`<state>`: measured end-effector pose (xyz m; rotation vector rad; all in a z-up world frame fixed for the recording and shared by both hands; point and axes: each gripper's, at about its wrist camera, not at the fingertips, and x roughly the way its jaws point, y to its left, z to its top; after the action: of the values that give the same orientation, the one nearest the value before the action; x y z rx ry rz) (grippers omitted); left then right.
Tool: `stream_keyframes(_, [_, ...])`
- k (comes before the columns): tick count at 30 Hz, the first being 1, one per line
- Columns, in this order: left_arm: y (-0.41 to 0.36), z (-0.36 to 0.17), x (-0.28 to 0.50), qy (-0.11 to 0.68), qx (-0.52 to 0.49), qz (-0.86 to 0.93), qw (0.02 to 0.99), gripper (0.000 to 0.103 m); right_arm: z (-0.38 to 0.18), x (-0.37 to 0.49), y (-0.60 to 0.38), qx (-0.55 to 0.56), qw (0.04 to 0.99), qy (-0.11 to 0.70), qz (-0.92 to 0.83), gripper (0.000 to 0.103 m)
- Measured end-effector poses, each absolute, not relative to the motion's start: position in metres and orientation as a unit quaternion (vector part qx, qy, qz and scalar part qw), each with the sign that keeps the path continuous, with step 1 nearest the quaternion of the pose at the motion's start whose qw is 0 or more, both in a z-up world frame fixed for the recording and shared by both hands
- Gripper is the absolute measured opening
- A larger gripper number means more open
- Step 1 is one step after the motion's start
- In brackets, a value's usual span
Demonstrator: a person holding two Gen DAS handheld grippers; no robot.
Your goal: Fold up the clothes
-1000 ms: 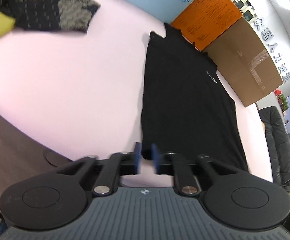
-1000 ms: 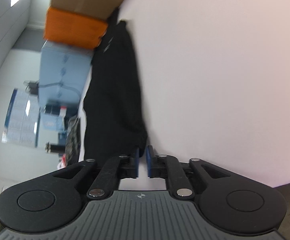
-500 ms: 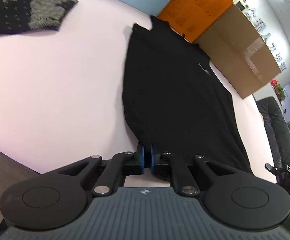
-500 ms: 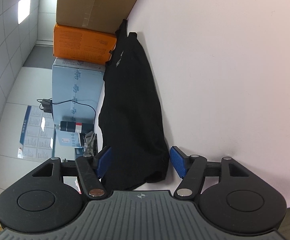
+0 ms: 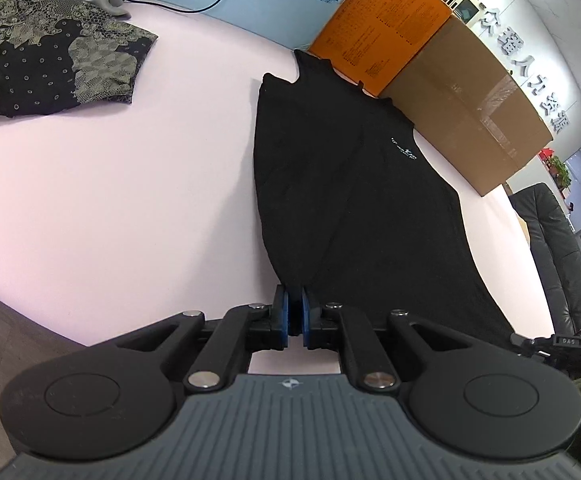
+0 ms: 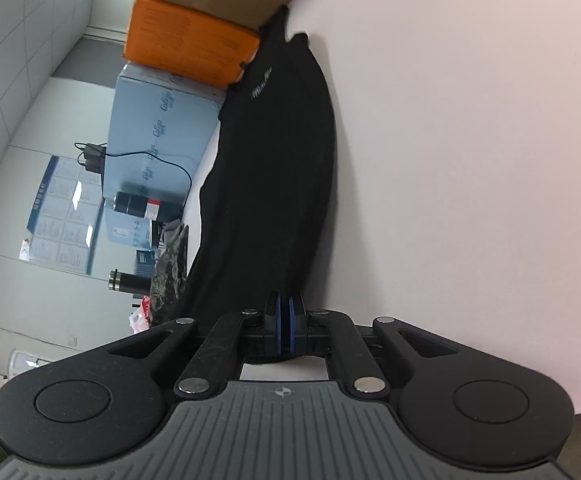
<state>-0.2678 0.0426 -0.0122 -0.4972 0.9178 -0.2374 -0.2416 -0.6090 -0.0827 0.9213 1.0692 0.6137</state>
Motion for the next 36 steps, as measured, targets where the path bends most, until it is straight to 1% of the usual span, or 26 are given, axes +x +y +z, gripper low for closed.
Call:
stream_keyframes(2, [0.041, -0.020, -0.265, 0.455, -0.229, -0.112, 0.853, 0.006, -0.083, -0.243, -0.613, 0.400, 0.721, 0.498, 0.270, 0.004])
stream_keyframes(5, [0.036, -0.036, -0.262, 0.492, -0.209, -0.113, 0.837, 0.007, -0.092, -0.246, -0.607, 0.353, 0.721, 0.541, 0.252, 0.004])
stream_keyframes(7, [0.036, -0.040, -0.263, 0.505, -0.189, -0.113, 0.834, 0.008, -0.095, -0.250, -0.610, 0.362, 0.717, 0.543, 0.245, 0.005])
stream_keyframes(8, [0.038, -0.039, -0.265, 0.508, -0.184, -0.114, 0.834, 0.011, -0.094, -0.253, -0.613, 0.370, 0.716, 0.540, 0.241, 0.007])
stream_keyframes(9, [0.039, -0.039, -0.266, 0.510, -0.178, -0.116, 0.833, 0.018, -0.090, -0.255, -0.616, 0.369, 0.721, 0.537, 0.234, 0.011])
stream_keyframes(10, [0.042, -0.037, -0.269, 0.513, -0.165, -0.113, 0.834, 0.023, -0.086, -0.257, -0.620, 0.368, 0.727, 0.533, 0.228, 0.019])
stream_keyframes(11, [0.045, -0.035, -0.272, 0.516, -0.149, -0.108, 0.837, 0.034, -0.081, -0.259, -0.624, 0.366, 0.734, 0.528, 0.221, 0.024])
stream_keyframes(12, [0.050, -0.032, -0.275, 0.516, -0.132, -0.100, 0.840, 0.041, -0.076, -0.260, -0.628, 0.364, 0.742, 0.521, 0.213, 0.034])
stream_keyframes(13, [0.054, -0.029, -0.277, 0.515, -0.117, -0.090, 0.844, 0.041, -0.070, -0.260, -0.632, 0.359, 0.753, 0.512, 0.205, 0.043])
stream_keyframes(16, [0.073, -0.016, -0.272, 0.492, -0.108, -0.055, 0.862, 0.041, -0.052, -0.251, -0.643, 0.361, 0.777, 0.480, 0.188, 0.047])
stream_keyframes(19, [0.083, 0.006, -0.248, 0.452, -0.118, -0.052, 0.883, 0.042, -0.038, -0.229, -0.650, 0.388, 0.783, 0.450, 0.185, 0.055])
stream_keyframes(20, [0.080, 0.015, -0.238, 0.437, -0.109, -0.062, 0.891, 0.047, -0.032, -0.219, -0.649, 0.399, 0.782, 0.438, 0.193, 0.055])
stream_keyframes(21, [0.076, 0.023, -0.227, 0.422, -0.099, -0.074, 0.898, 0.058, -0.025, -0.208, -0.647, 0.409, 0.782, 0.425, 0.202, 0.058])
stream_keyframes(22, [0.070, 0.032, -0.216, 0.405, -0.086, -0.086, 0.906, 0.063, -0.018, -0.196, -0.643, 0.413, 0.784, 0.414, 0.212, 0.061])
stream_keyframes(23, [0.063, 0.040, -0.205, 0.389, -0.074, -0.099, 0.913, 0.067, -0.010, -0.183, -0.639, 0.410, 0.787, 0.404, 0.220, 0.063])
stream_keyframes(26, [0.041, 0.057, -0.169, 0.343, -0.049, -0.134, 0.928, 0.067, 0.010, -0.139, -0.623, 0.377, 0.807, 0.380, 0.251, 0.064])
stream_keyframes(29, [0.015, 0.054, -0.130, 0.327, -0.047, -0.151, 0.932, 0.066, 0.013, -0.091, -0.604, 0.336, 0.826, 0.365, 0.267, 0.064])
stream_keyframes(31, [-0.004, 0.040, -0.102, 0.333, -0.034, -0.145, 0.931, 0.065, 0.005, -0.056, -0.591, 0.306, 0.835, 0.369, 0.271, 0.064])
stream_keyframes(32, [-0.012, 0.030, -0.089, 0.342, -0.030, -0.135, 0.929, 0.063, -0.004, -0.040, -0.587, 0.298, 0.834, 0.378, 0.268, 0.064])
stream_keyframes(33, [-0.020, 0.021, -0.076, 0.352, -0.028, -0.124, 0.927, 0.055, -0.012, -0.024, -0.584, 0.290, 0.834, 0.388, 0.266, 0.062])
stream_keyframes(34, [-0.025, 0.011, -0.064, 0.366, -0.028, -0.115, 0.923, 0.052, -0.021, -0.009, -0.581, 0.286, 0.832, 0.397, 0.262, 0.062])
stream_keyframes(36, [-0.034, -0.006, -0.046, 0.398, -0.031, -0.107, 0.911, 0.051, -0.043, 0.015, -0.581, 0.308, 0.817, 0.416, 0.254, 0.062])
